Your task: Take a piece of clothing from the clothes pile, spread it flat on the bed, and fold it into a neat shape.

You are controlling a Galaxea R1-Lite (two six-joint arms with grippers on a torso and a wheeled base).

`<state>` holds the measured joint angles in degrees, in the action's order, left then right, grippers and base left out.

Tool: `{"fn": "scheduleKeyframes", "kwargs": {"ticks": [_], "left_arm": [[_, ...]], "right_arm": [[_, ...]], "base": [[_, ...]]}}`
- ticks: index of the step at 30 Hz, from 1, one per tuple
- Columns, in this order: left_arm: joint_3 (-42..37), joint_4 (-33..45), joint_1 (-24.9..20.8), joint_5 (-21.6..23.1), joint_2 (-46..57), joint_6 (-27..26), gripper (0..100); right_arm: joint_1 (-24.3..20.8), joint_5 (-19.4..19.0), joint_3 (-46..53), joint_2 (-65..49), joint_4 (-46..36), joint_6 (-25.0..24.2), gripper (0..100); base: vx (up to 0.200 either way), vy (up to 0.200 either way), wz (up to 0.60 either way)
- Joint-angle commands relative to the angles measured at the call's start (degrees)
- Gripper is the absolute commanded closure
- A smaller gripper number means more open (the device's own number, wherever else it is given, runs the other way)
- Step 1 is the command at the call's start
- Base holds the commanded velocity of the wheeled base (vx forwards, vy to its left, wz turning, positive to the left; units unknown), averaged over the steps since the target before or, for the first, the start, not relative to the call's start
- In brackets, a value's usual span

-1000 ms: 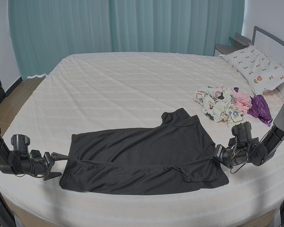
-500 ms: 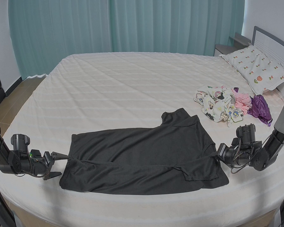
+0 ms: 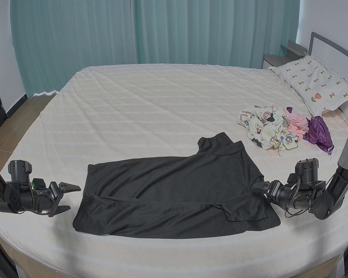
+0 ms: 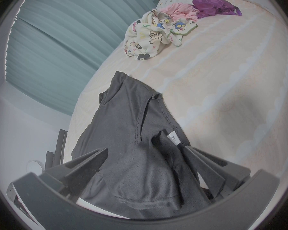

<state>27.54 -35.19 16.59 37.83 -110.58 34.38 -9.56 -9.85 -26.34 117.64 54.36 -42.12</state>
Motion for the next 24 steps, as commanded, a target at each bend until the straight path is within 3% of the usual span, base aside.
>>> {"fn": "scheduleKeyframes", "kwargs": {"ticks": [1, 5, 10, 17, 19, 24], "left_arm": [[-2.5, 0.5, -1.6, -1.9, 3.4, -3.5, 0], [-4.5, 0.6, -4.9, -9.4, 4.7, -4.6, 0], [-6.7, 0.6, -7.6, -14.4, 7.0, -4.1, 0], [-13.4, 0.5, -8.6, -15.3, 14.5, 0.2, 0], [-14.8, 0.4, -9.9, -15.2, 16.5, 3.7, 0], [-15.3, 0.4, -11.8, -15.3, 17.3, 7.2, 0]], "right_arm": [[-0.1, 0.5, 2.8, -0.5, 2.3, 0.1, 0], [0.1, 0.6, 3.8, -3.2, 2.7, 0.0, 0], [0.3, 0.6, 5.1, -8.1, 1.9, -1.3, 0], [-0.7, 0.4, 9.4, -9.5, 2.7, -2.0, 0], [-2.0, 0.5, 10.7, -10.8, 2.7, -4.7, 0], [-4.0, 0.7, 12.5, -11.6, 2.7, -7.6, 0]], "base": [[0.000, 0.000, 0.00], [0.000, 0.000, 0.00], [0.000, 0.000, 0.00], [0.000, 0.000, 0.00], [0.000, 0.000, 0.00], [-0.200, 0.000, 0.00]]}}
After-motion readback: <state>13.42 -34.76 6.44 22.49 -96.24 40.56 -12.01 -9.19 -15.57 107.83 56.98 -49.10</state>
